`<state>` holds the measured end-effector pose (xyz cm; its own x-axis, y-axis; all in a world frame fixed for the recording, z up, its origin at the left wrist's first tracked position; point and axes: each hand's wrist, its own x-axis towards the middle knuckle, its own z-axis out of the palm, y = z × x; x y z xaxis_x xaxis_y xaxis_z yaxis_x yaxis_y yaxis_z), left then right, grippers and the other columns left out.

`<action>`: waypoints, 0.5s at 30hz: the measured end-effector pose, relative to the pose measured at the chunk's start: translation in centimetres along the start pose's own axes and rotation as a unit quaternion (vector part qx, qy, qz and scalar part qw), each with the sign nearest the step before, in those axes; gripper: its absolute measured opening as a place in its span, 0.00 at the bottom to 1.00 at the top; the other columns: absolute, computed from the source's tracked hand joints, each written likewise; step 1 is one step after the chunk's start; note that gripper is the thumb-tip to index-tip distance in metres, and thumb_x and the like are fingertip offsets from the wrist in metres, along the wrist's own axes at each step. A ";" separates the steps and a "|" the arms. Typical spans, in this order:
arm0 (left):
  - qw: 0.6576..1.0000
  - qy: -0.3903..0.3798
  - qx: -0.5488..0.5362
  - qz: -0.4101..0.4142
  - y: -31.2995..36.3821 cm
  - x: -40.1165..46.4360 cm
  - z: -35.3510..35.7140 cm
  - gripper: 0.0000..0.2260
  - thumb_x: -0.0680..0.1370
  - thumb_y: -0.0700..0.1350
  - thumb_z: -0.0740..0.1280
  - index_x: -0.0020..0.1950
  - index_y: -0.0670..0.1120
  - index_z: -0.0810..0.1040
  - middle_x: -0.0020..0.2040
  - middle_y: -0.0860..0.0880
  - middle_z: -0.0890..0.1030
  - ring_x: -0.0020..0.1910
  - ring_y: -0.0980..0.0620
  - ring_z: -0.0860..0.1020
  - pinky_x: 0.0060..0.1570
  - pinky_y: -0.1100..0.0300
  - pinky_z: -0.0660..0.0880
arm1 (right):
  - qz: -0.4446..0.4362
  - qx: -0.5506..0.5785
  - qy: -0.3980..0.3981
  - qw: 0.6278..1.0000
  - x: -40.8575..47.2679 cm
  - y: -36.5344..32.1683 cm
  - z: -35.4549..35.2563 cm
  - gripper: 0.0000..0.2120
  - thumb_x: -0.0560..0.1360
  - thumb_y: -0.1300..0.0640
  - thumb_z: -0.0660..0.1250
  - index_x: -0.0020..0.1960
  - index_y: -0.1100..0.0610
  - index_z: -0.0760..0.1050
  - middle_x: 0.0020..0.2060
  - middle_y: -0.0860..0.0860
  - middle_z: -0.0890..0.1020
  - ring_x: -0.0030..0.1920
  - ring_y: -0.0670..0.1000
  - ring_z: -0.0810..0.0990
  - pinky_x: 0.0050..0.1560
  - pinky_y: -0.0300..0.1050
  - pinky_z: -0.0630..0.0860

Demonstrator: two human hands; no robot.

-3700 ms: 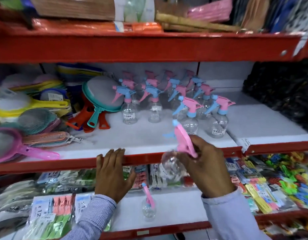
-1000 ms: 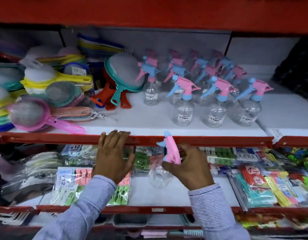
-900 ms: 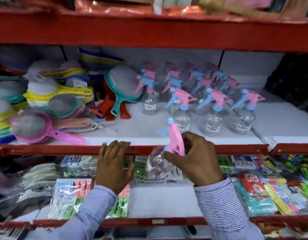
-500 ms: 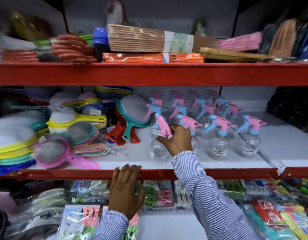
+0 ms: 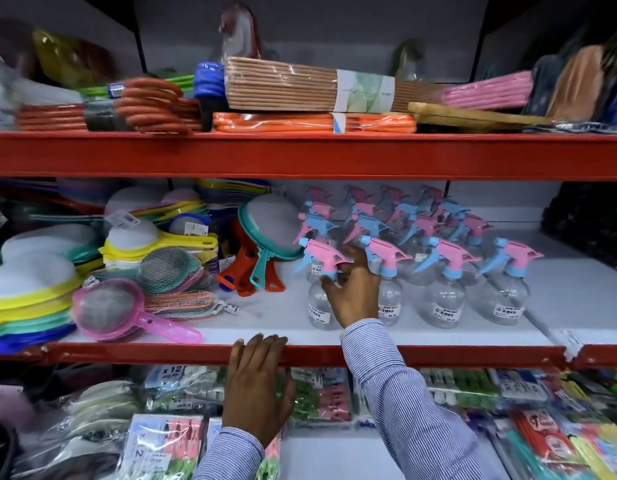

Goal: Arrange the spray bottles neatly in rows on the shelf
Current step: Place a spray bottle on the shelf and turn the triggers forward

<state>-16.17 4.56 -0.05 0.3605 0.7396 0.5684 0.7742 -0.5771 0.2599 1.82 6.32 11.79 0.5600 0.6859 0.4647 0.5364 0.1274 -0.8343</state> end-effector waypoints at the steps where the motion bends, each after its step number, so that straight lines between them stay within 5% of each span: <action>1: 1.000 -0.002 0.000 -0.004 0.0 0.0 0.0 0.24 0.70 0.54 0.66 0.65 0.50 0.74 0.61 0.50 0.80 0.65 0.46 0.75 0.71 0.45 0.61 | 0.000 0.008 0.001 1.000 -0.1 -0.1 0.0 0.30 0.67 0.63 0.75 0.65 0.50 0.68 0.48 0.53 0.86 0.47 0.54 0.84 0.56 0.52 0.80; 6: 1.000 -0.005 0.013 -0.014 0.3 0.3 -0.6 0.25 0.72 0.59 0.64 0.65 0.49 0.77 0.60 0.49 0.82 0.63 0.47 0.77 0.70 0.46 0.65 | -0.020 0.038 0.010 0.999 -1.5 0.2 -1.6 0.26 0.67 0.62 0.76 0.62 0.52 0.74 0.48 0.50 0.84 0.46 0.49 0.83 0.52 0.41 0.79; 10: 0.995 -0.010 -0.036 -0.092 1.9 3.1 -2.9 0.22 0.73 0.64 0.63 0.55 0.50 0.82 0.47 0.48 0.87 0.45 0.47 0.83 0.54 0.52 0.78 | -0.005 -0.003 0.012 1.000 -3.7 2.9 -3.7 0.14 0.69 0.64 0.74 0.53 0.55 0.78 0.47 0.51 0.85 0.39 0.50 0.84 0.47 0.46 0.83; 15: 0.945 -0.083 -0.272 -0.161 3.8 8.5 -1.9 0.30 0.70 0.52 0.74 0.70 0.45 0.72 0.64 0.47 0.80 0.53 0.51 0.80 0.51 0.61 0.76 | 0.058 -0.048 -0.110 0.991 -2.7 5.3 -3.0 0.23 0.70 0.59 0.74 0.64 0.58 0.74 0.59 0.56 0.82 0.47 0.54 0.85 0.56 0.52 0.80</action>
<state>-11.14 7.97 7.29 0.2636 0.9256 0.2716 0.4916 -0.3712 0.7877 5.00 2.98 6.97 0.4763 0.8327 0.2822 0.5395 -0.0233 -0.8416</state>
